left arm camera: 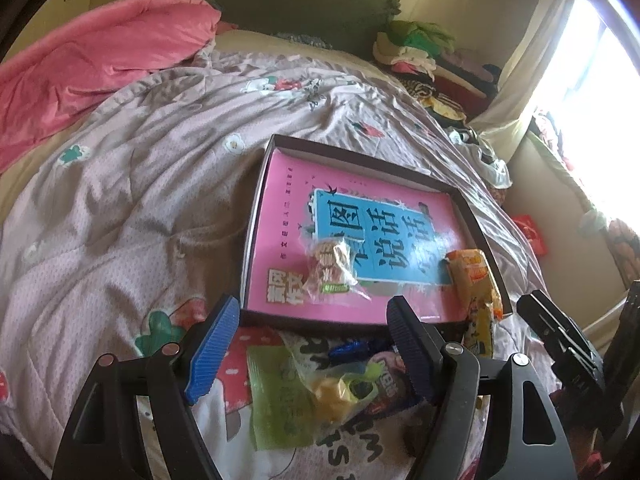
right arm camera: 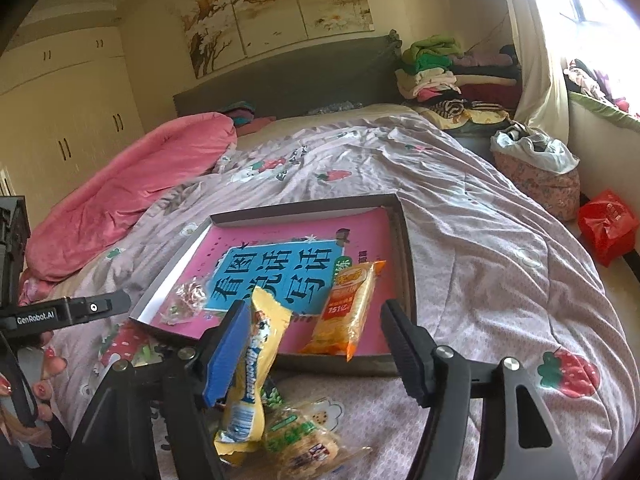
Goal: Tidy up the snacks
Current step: 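Move both open tools back down to the remaining snack pile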
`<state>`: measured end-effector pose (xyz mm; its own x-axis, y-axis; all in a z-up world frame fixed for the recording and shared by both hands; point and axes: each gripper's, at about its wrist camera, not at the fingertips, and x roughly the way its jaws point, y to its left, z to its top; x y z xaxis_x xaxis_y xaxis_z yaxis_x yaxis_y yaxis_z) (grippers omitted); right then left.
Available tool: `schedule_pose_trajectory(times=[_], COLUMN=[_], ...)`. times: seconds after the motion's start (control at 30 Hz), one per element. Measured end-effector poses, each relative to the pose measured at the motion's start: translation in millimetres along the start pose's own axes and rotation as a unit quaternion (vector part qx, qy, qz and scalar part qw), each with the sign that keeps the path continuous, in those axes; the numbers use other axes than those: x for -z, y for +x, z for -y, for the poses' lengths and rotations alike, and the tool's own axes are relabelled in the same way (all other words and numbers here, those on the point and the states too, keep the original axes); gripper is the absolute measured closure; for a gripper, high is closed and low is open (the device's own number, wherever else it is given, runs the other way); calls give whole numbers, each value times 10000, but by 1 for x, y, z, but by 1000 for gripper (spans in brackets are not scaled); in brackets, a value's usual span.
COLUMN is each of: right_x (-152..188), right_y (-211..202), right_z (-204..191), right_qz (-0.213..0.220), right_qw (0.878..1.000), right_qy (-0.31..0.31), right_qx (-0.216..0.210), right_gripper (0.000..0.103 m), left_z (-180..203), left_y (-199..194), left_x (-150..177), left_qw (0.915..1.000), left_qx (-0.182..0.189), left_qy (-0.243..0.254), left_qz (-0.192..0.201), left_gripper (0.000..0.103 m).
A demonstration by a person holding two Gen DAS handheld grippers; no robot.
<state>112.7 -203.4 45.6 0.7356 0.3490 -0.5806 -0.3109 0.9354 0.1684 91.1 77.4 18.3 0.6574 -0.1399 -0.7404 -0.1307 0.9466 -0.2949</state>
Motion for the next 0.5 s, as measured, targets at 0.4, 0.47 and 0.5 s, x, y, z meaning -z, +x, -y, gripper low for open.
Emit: schedule_pose_trajectory(times=[0.4, 0.47, 0.5], right_x=[7, 8, 8], right_y=[-1, 0, 0], right_z=[-9, -10, -11], right_qz=[-166, -188, -209], right_qw=[9998, 9998, 9997], right_qy=[-65, -94, -103], right_qx=[-74, -70, -86], right_gripper=[36, 36, 36], left_z=[-8, -8, -8], left_y=[3, 3, 4], left_x=[14, 16, 18], left_qw=[9997, 9997, 9996], left_qx=[-7, -8, -15], left_qy=[-12, 14, 28], left_qz=[-225, -257, -281], left_gripper=[25, 25, 25])
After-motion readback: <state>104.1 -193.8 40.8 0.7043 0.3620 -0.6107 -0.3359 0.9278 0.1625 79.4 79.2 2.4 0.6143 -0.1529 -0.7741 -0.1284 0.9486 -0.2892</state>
